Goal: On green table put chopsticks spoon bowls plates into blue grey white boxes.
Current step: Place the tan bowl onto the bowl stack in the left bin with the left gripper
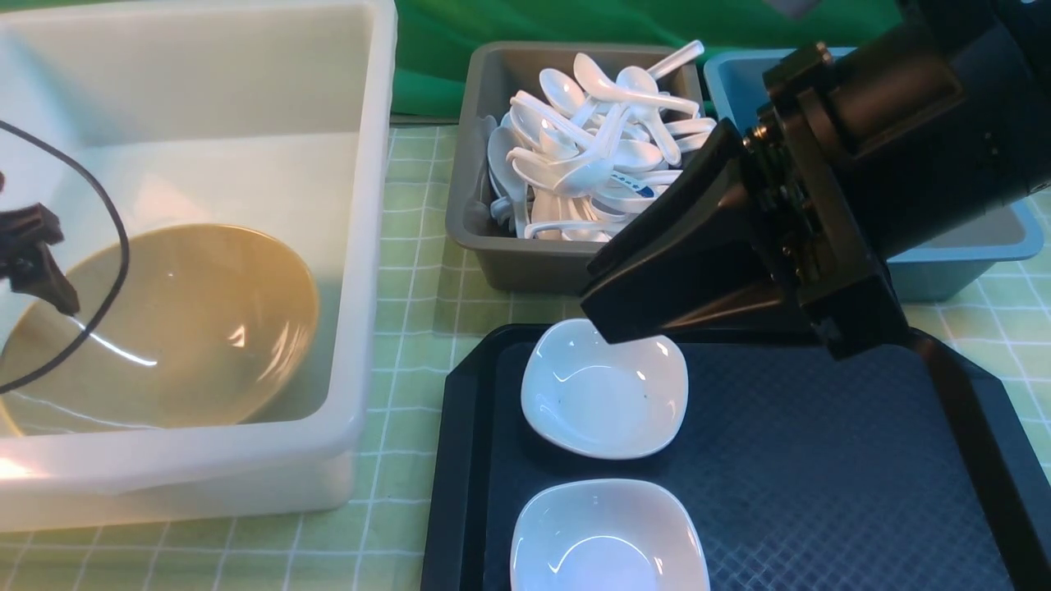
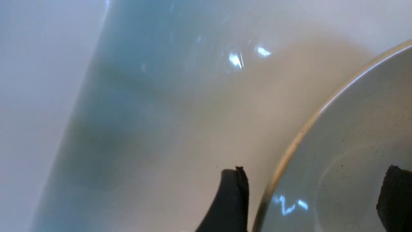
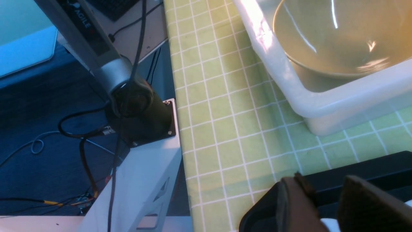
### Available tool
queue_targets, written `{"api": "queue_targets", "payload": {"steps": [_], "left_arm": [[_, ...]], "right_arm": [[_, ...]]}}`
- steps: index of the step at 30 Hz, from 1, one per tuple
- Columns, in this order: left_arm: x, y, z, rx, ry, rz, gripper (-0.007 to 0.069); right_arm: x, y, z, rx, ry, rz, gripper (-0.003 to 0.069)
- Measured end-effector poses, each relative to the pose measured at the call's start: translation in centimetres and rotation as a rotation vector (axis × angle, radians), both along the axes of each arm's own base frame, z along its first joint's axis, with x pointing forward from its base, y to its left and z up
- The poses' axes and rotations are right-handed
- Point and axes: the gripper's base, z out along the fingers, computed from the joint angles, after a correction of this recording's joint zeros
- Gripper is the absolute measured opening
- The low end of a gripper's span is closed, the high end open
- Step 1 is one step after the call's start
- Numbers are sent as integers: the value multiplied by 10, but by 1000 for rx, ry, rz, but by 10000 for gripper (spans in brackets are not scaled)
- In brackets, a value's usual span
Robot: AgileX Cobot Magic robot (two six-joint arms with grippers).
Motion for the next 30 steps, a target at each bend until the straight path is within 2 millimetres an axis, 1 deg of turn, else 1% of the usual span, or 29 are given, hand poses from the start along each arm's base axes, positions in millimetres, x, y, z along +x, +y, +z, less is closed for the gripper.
{"api": "queue_targets", "payload": {"steps": [2, 4, 10, 13, 22, 24, 26, 30], "left_arm": [[4, -1, -10, -43, 21, 6, 524], [6, -3, -14, -77, 26, -7, 524], [9, -14, -13, -177, -17, -89, 524], [10, -16, -13, -198, -27, -127, 524], [1, -17, -13, -216, 70, -101, 524], [-2, -18, -9, -214, 78, -101, 524], [-5, -17, 5, -186, 77, -102, 524], [-7, -17, 47, -138, 7, -90, 524]], "right_arm": [[0, 0, 0, 0, 0, 0, 204], [0, 0, 0, 0, 0, 0, 204], [0, 0, 0, -1, -1, 0, 209], [0, 0, 0, -1, -1, 0, 214], [-2, -3, 1, -15, 10, -25, 223], [-5, -6, 4, -33, -2, -47, 225], [-12, -17, 9, -81, -30, -108, 227], [-23, -33, 17, -149, -60, -208, 228]]}}
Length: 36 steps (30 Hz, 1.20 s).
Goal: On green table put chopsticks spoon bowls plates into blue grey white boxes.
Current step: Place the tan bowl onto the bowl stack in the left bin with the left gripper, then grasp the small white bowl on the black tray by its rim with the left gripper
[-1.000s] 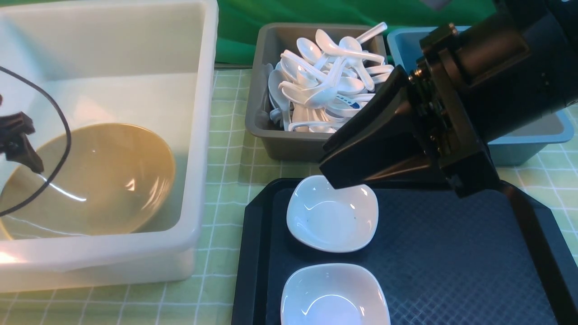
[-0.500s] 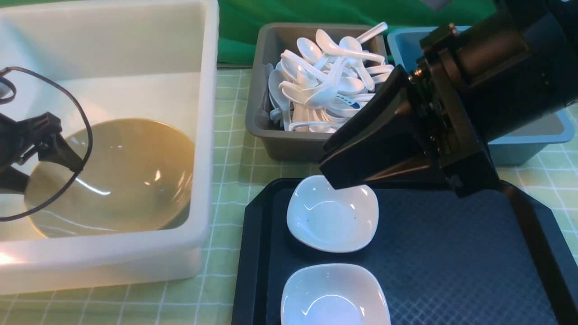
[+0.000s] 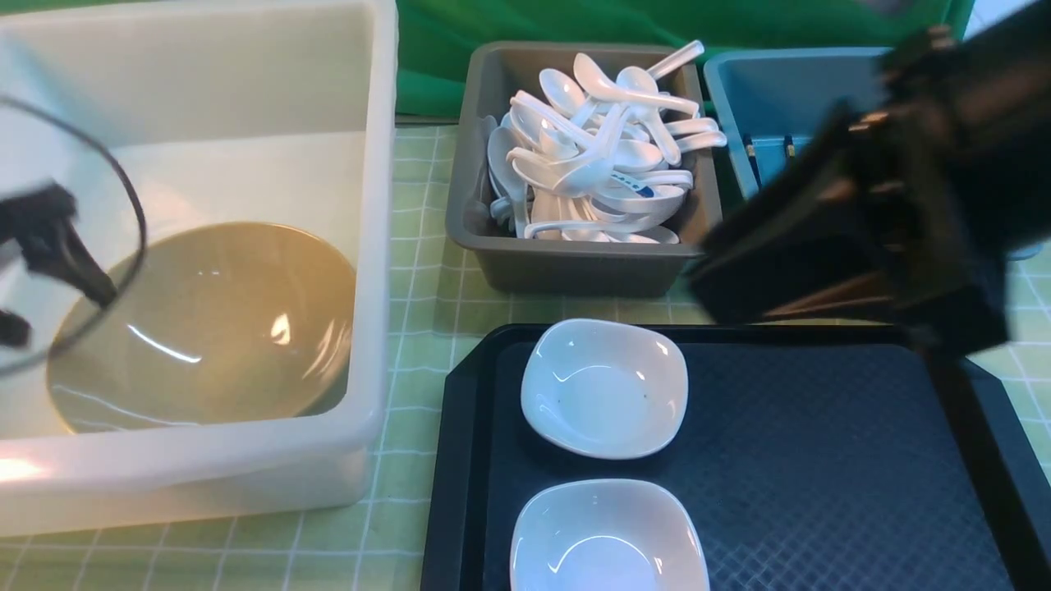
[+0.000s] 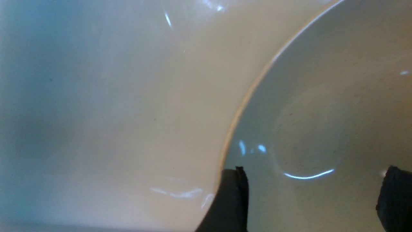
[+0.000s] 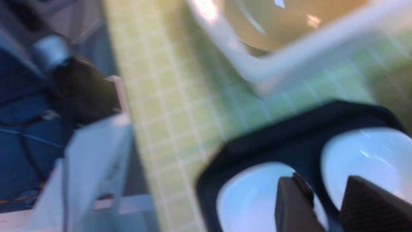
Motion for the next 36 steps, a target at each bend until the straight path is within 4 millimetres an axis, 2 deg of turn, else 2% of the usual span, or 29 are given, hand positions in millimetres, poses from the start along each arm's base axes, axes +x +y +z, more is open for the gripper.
{"api": "queue_targets", "payload": {"steps": [2, 4, 5, 6, 7, 8, 9, 10, 14, 16, 19, 21, 22, 24, 31, 36], "left_arm": [[-1, -9, 27, 4, -87, -9, 524], [-4, -25, 43, -8, -149, -63, 524], [-5, -37, 49, -22, -179, -110, 524], [-5, -63, 58, -50, -222, -209, 524], [-5, -68, 60, -60, -235, -229, 524], [-7, -105, 65, -110, -267, -359, 524], [-7, -109, 65, -116, -268, -375, 524], [-8, -147, 63, -157, -268, -493, 524], [-5, -227, 41, -174, -229, -703, 524], [-2, -246, 31, -159, -206, -745, 524], [11, -287, -6, -85, -102, -819, 524], [21, -301, -29, -30, -35, -835, 524], [21, -302, -31, -20, -30, -840, 524], [30, -310, -48, 13, 7, -848, 524], [55, -323, -83, 27, 43, -817, 524], [61, -327, -110, 20, 95, -772, 521]], "right_arm": [[-7, -9, 5, -26, -16, -47, 232], [-13, -15, 8, -41, -21, -84, 235], [-16, -18, 9, -47, -22, -99, 236], [-19, -21, 11, -52, -23, -123, 236], [-19, -22, 11, -54, -26, -124, 236], [-24, -26, 13, -61, -33, -141, 236], [-24, -26, 13, -61, -31, -142, 236], [-27, -29, 14, -63, -35, -152, 236], [-33, -33, 9, -71, -25, -157, 236], [-33, -33, 8, -75, -18, -157, 236], [-33, -33, 6, -75, -4, -167, 236], [-33, -33, 6, -73, 0, -171, 236], [-33, -33, 6, -73, 1, -172, 236], [-33, -33, 6, -72, 2, -173, 236], [-34, -33, 6, -77, 7, -170, 236], [-34, -33, 6, -81, 11, -168, 236]]}}
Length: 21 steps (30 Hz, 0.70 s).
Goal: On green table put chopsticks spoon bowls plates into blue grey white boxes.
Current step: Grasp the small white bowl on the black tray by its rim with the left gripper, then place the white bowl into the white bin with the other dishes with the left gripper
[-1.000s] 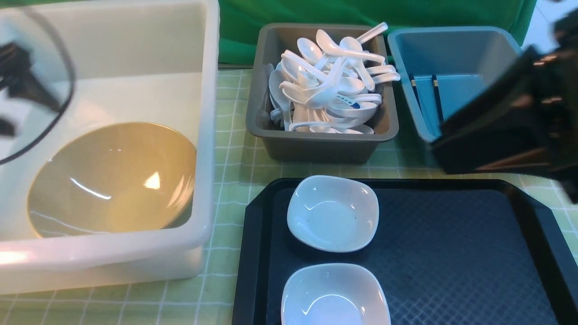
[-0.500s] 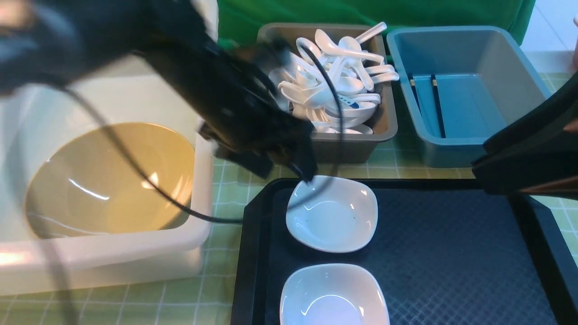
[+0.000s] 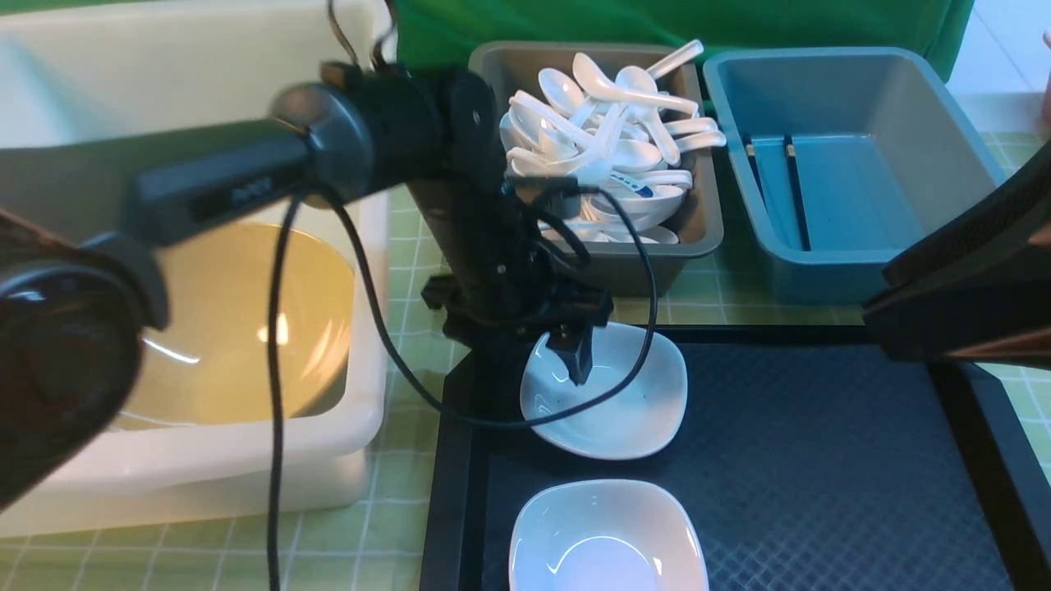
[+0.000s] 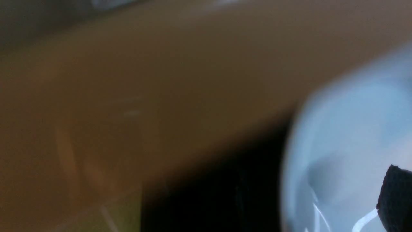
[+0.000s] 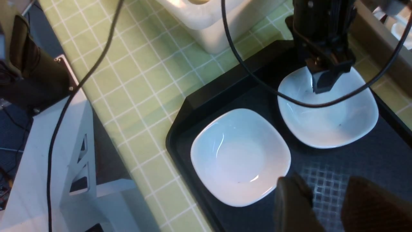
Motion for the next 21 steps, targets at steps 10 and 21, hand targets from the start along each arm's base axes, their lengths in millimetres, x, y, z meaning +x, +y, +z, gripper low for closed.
{"api": "queue_targets", "payload": {"steps": [10, 21], "left_arm": [[7, 2, -14, -70, 59, 14, 60], [-4, 34, 72, -251, -14, -43, 15]], "right_arm": [[-3, -2, 1, 2, -5, 2, 236], [-2, -1, 3, 14, -22, -5, 236]]}}
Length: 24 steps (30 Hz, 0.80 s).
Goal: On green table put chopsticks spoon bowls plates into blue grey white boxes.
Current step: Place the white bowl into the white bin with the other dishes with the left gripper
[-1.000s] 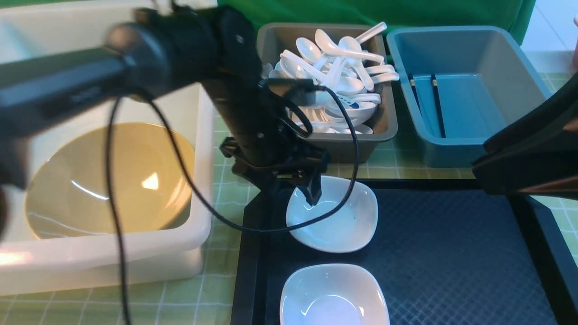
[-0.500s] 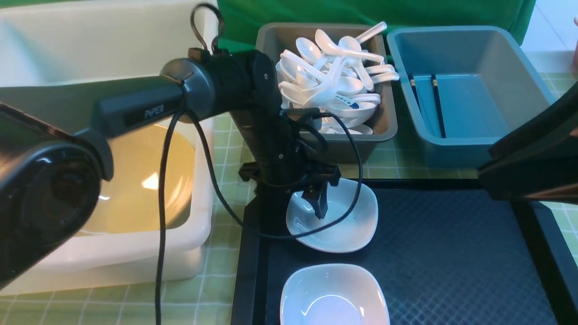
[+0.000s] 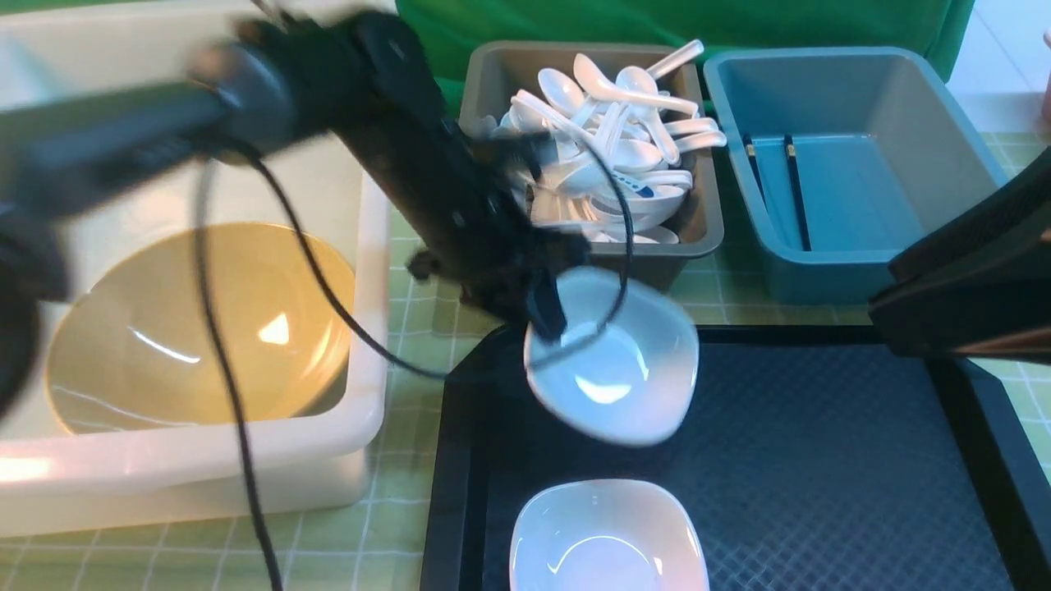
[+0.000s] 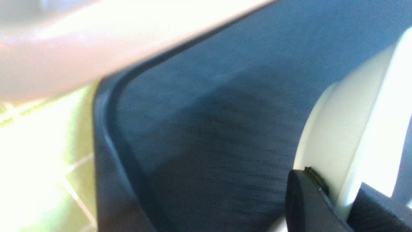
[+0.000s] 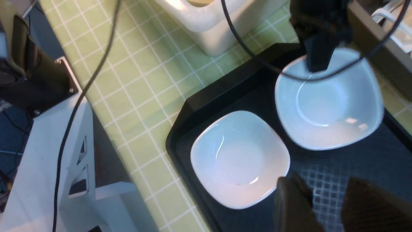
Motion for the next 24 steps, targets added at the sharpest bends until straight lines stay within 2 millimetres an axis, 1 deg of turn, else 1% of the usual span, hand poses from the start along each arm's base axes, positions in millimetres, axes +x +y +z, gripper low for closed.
{"api": "queue_targets", "payload": {"steps": [1, 3, 4, 5, 6, 7, 8, 9, 10, 11, 12, 13, 14, 16, 18, 19, 20, 21, 22, 24], "left_arm": [[-3, 8, 18, -33, -35, 10, 15], [-8, 27, 49, -87, -94, 34, 15], [-9, 29, 52, -93, -99, 37, 15], [-10, 50, 72, -128, -145, 76, 15], [-14, 62, 84, -149, -177, 102, 15], [-19, 86, 99, -164, -218, 161, 15], [-18, 90, 98, -164, -214, 172, 15], [-28, 121, 109, -162, -248, 255, 15], [-38, 141, 112, -154, -258, 310, 15], [-43, 149, 109, -148, -250, 333, 15], [-57, 169, 111, -137, -263, 387, 15], [-72, 192, 106, -129, -252, 469, 15], [-83, 207, 102, -135, -243, 540, 15], [-105, 244, 92, -189, -247, 760, 15], [-122, 282, 84, -256, -298, 1013, 15], [-124, 285, 84, -259, -302, 1032, 15], [-134, 310, 80, -267, -329, 1166, 15], [-136, 316, 79, -263, -331, 1189, 15], [-142, 333, 75, -242, -333, 1260, 15], [-146, 356, 69, -182, -299, 1324, 15]], "right_arm": [[0, 0, 0, 5, -6, 0, 236], [0, 2, 2, 17, -24, 20, 236], [0, 2, 2, 18, -26, 25, 236], [1, 5, 2, 29, -39, 59, 236], [1, 8, 2, 40, -45, 93, 236], [3, 12, 2, 57, -52, 139, 236], [3, 13, 2, 63, -56, 155, 236], [8, 20, 0, 70, -57, 219, 229], [12, 25, -2, 76, -49, 255, 214], [13, 26, -2, 79, -43, 257, 211], [21, 33, -4, 91, -36, 296, 174], [28, 39, -6, 98, -25, 313, 147], [34, 44, -6, 110, -28, 331, 108], [46, 54, -3, 141, -46, 377, 50], [55, 62, 3, 179, -78, 418, 29], [56, 64, 3, 187, -79, 421, 28], [61, 69, 3, 202, -86, 437, 25], [62, 70, 3, 204, -89, 438, 24], [65, 73, 1, 205, -95, 448, 24], [70, 76, -4, 200, -88, 450, 24]]}}
